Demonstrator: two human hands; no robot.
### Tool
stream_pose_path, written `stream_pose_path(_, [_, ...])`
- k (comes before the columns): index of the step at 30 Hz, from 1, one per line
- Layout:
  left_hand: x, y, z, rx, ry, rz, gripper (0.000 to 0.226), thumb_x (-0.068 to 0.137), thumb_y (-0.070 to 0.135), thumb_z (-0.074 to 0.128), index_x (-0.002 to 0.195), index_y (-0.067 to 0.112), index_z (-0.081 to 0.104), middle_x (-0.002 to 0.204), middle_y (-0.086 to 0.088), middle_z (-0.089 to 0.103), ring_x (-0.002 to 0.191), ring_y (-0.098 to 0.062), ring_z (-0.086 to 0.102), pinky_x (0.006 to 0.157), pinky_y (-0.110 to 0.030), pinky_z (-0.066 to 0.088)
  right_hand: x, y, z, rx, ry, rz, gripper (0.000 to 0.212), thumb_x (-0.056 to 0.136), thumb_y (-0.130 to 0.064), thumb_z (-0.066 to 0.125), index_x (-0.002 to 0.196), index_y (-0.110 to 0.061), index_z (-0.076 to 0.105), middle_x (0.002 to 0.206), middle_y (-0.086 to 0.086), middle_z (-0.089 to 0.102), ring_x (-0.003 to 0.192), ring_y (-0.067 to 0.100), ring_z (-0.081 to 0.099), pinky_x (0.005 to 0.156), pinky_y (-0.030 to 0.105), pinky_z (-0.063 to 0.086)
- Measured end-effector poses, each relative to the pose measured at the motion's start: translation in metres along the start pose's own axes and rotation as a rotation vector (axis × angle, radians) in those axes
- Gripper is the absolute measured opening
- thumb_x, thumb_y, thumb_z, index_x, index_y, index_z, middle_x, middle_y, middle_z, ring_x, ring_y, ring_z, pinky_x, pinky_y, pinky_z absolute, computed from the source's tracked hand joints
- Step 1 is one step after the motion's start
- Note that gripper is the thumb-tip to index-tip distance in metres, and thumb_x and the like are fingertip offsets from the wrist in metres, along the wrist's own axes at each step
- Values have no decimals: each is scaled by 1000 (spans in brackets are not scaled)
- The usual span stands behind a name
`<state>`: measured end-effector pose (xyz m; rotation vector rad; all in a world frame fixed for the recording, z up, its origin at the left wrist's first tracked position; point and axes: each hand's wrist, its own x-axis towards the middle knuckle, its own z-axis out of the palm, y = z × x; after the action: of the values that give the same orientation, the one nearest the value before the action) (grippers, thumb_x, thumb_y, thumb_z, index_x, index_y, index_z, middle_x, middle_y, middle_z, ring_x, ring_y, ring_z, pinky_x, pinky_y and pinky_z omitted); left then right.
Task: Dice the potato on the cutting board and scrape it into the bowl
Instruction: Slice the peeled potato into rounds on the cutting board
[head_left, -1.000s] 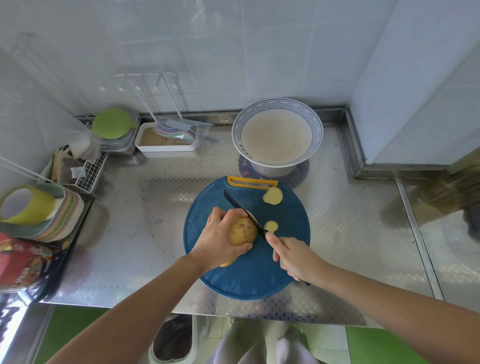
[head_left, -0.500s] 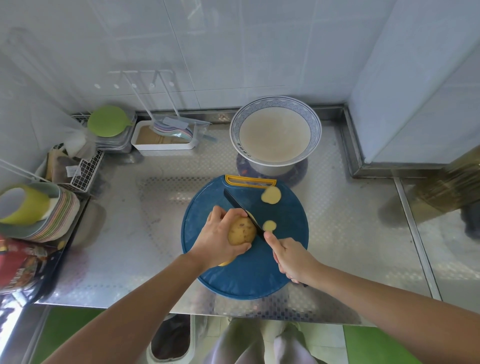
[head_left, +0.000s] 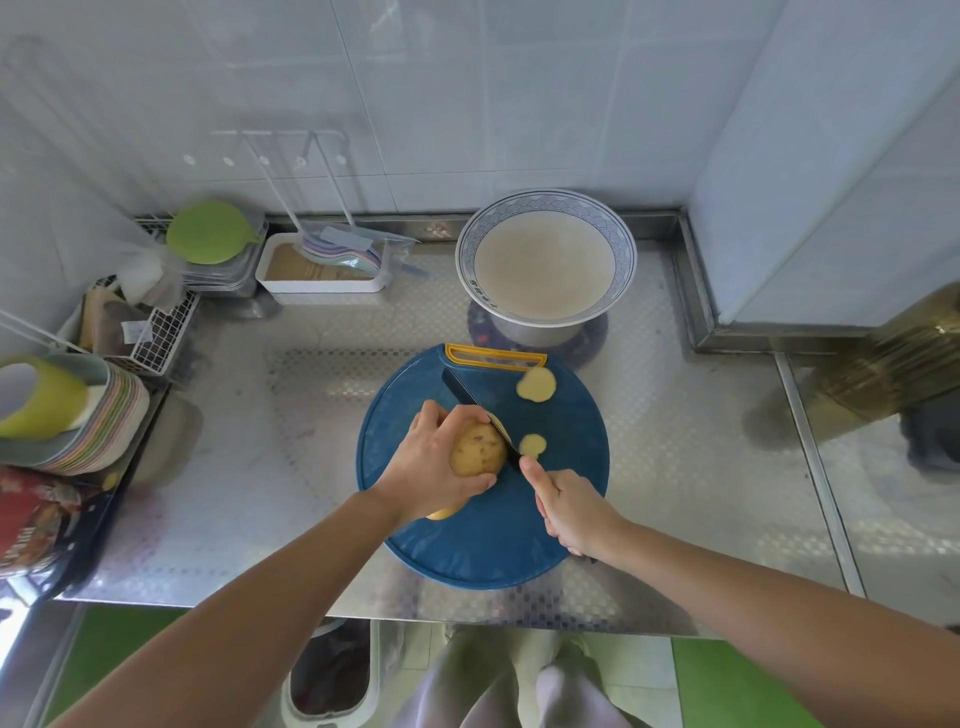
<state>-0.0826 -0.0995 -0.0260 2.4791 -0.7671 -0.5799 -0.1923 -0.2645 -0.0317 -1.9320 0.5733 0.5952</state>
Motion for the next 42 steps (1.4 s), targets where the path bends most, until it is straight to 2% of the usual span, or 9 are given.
stream_pose_path(5, [-2, 1, 1, 20, 4, 30, 67, 74, 49, 73, 127, 46, 34, 113, 9, 29, 107, -11, 33, 88, -23, 36, 6, -1, 1, 87, -33, 69, 60, 99, -63, 28, 67, -12, 36, 51, 2, 35, 32, 9, 26, 37, 21, 26])
stream_pose_path(9, [-5, -3, 1, -32, 22, 26, 67, 71, 49, 75, 126, 47, 35, 112, 9, 30, 106, -11, 36, 88, -25, 41, 8, 0, 10, 35, 8, 38, 60, 101, -59, 27, 64, -13, 37, 47, -2, 37, 28, 4, 30, 36, 16, 26])
stream_pose_path(12, [-4, -7, 1, -42, 24, 29, 68, 72, 49, 75, 127, 46, 36, 112, 9, 30, 106, -11, 37, 86, -23, 39, 9, 0, 13, 47, 26, 36, 60, 101, -58, 27, 63, -13, 38, 47, -1, 39, 27, 3, 32, 34, 14, 25])
stream_pose_path(17, [-8, -8, 2, -75, 64, 38, 69, 69, 49, 77, 126, 46, 39, 110, 11, 32, 105, -11, 42, 88, -26, 43, 13, -5, 6, 183, -48, 58, 59, 98, -63, 31, 68, -12, 37, 48, 0, 30, 35, 12, 26, 38, 24, 24])
stream_pose_path(20, [-13, -6, 2, -127, 103, 19, 68, 69, 47, 79, 125, 46, 41, 110, 13, 35, 102, -9, 45, 87, -23, 42, 12, -7, -3, 227, -94, 56, 62, 98, -64, 32, 65, -12, 40, 45, 0, 38, 36, 14, 33, 40, 25, 31])
stream_pose_path(25, [-18, 1, 6, -151, 155, -14, 67, 71, 44, 79, 128, 44, 43, 112, 14, 35, 102, -5, 42, 88, -20, 40, 1, -12, -14, 196, -62, 2, 63, 98, -63, 30, 64, -11, 43, 44, -2, 42, 34, 12, 36, 38, 23, 34])
stream_pose_path(31, [-18, 6, 4, -163, 149, -50, 67, 71, 40, 79, 129, 42, 44, 115, 9, 35, 105, -9, 42, 96, -25, 41, -19, -8, -29, 111, -47, -44, 64, 98, -63, 29, 64, -11, 42, 45, 0, 40, 33, 12, 33, 38, 23, 33])
stream_pose_path(42, [-17, 9, 2, -129, 132, -72, 68, 71, 44, 79, 128, 41, 40, 117, 9, 33, 105, -13, 41, 92, -26, 43, -24, -6, -43, 65, -28, -67, 62, 97, -62, 30, 64, -12, 41, 44, -2, 39, 36, 12, 35, 43, 24, 35])
